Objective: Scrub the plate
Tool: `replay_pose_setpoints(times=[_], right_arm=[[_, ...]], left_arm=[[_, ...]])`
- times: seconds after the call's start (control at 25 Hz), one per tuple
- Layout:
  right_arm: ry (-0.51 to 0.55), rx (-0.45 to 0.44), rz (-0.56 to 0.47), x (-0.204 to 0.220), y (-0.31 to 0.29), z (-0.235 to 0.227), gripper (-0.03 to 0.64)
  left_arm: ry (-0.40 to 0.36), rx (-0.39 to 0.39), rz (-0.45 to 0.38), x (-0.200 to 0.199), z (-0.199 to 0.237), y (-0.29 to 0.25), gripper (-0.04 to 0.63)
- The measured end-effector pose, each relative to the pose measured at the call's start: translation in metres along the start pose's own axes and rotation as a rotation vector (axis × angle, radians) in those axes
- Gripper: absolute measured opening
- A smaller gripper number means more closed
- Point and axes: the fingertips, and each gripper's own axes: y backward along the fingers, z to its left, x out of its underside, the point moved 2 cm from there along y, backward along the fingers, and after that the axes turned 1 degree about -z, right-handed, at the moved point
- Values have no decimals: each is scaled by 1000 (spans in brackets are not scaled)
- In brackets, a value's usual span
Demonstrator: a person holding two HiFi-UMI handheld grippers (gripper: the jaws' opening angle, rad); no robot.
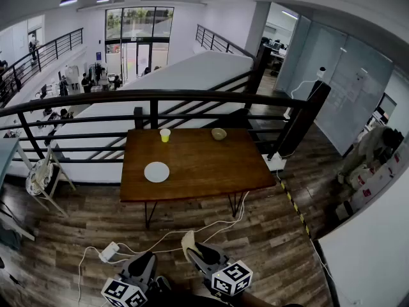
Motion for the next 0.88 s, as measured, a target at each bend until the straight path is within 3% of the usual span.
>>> replay_pose_setpoints(times=[0.16,0.32,0.48,0.68,0.88], right_arm=[[2,3,-30,23,77,2,117],[-52,-1,6,71,140,7,117],[-76,-12,37,94,176,16,117],[-68,-10,46,96,195,23,117],[-57,-4,40,92,192,26,117]], left_arm=[[-87,10,24,51,-71,-2,54],[-111,58,102,108,-140,13,54],[-93,36,149,134,-164,28,54],[-105,60,123,131,-186,28,54],[-78,54,135,133,-177,34,54]])
